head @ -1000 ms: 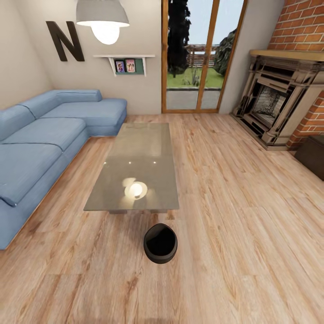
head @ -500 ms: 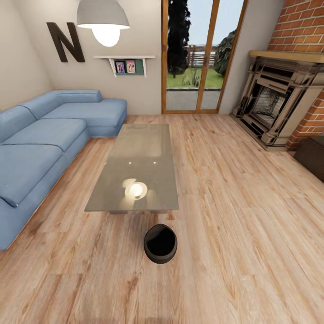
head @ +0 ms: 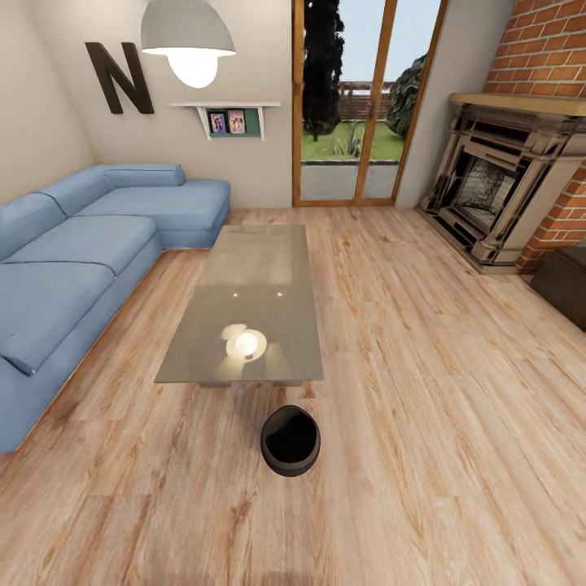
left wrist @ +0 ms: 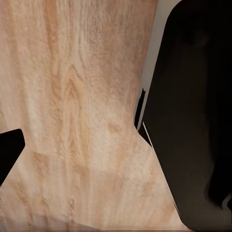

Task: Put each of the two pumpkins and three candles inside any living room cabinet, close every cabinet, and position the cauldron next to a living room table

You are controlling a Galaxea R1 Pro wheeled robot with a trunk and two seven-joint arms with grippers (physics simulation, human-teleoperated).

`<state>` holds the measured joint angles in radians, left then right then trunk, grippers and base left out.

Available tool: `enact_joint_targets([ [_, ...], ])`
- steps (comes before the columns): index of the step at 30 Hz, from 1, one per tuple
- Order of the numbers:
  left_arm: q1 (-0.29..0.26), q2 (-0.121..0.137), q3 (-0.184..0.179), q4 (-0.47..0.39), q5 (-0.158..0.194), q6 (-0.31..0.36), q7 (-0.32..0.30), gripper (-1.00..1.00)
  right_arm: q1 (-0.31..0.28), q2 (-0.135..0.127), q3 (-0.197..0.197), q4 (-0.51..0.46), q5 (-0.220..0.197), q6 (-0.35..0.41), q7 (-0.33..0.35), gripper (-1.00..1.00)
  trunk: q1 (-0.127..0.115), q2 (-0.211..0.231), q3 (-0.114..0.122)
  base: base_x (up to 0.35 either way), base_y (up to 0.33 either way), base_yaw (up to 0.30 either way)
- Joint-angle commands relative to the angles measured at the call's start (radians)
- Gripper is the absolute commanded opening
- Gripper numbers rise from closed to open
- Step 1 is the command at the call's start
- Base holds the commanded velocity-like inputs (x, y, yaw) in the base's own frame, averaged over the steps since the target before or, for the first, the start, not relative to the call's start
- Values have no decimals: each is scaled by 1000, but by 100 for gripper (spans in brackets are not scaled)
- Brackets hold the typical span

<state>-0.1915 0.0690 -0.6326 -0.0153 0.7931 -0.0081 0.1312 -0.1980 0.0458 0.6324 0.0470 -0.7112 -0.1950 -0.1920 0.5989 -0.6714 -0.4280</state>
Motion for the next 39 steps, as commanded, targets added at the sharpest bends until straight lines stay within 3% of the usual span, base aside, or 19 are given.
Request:
enact_joint_targets([
  [1, 2, 0, -9, -2, 8, -1, 4, 100, 1, 2, 7, 4, -7, -5, 0, 100, -4, 6, 2, 0, 0, 0],
  [39, 40, -13, -9, -2, 8, -1, 1, 100, 17, -1, 6, 2, -7, 0, 0, 100, -149, 271, 121, 0, 0, 0],
])
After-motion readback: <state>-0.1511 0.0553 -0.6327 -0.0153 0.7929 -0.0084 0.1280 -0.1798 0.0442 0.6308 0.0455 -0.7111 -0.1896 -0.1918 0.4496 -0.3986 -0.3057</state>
